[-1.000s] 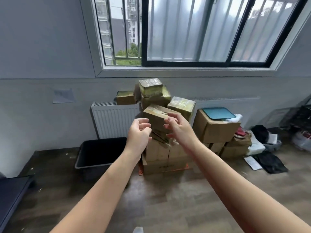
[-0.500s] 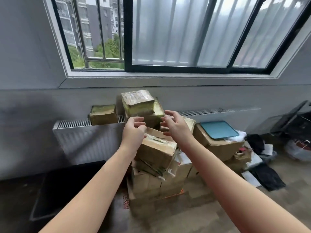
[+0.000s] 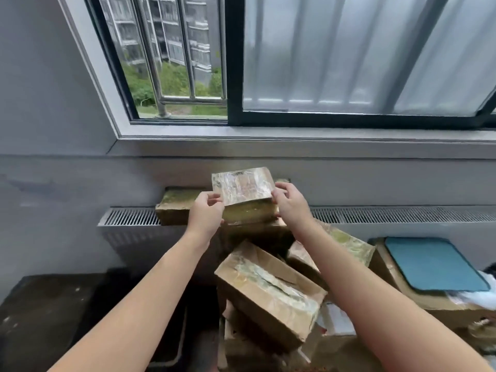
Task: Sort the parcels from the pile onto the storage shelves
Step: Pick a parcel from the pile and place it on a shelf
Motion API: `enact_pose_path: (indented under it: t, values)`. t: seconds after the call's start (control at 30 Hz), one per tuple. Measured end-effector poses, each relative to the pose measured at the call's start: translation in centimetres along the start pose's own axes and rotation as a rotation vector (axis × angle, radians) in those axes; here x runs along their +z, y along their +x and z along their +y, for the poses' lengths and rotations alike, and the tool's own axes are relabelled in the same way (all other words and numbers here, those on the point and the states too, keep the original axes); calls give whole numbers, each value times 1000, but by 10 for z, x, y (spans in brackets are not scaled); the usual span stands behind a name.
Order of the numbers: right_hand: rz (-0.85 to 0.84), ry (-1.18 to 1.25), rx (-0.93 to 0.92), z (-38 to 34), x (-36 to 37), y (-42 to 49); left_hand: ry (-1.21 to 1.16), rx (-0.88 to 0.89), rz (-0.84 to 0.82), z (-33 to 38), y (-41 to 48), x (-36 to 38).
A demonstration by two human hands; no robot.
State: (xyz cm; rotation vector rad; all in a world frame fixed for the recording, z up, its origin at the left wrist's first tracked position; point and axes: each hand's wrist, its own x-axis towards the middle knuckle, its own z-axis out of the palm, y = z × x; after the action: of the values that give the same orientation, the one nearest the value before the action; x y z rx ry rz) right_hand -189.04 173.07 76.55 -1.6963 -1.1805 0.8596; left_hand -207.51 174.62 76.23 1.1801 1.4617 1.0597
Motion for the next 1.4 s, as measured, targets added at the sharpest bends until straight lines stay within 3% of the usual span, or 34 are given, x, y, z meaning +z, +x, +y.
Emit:
enact_pose_path:
  t: [0.3,0.53,0.8,0.9,1.1,1.4]
  values:
    - [-92,-59,107,30,16,120,43,-102,130,-14,90,30]
    - [-100,-189,245,52,32,146,179,-263,-88,-40,143,32]
    - [-4,-92,306,50,33,155,78,-310,-38,-54,151,29]
    - [40,-57,336,50,28,155,82,-246,-14,-49,140,28]
    - [-165,96,422,41,15,155,109,-184,132,-42,108,29]
    - [-422,47,428,47,-16,152,125,-108,261,-35,45,58]
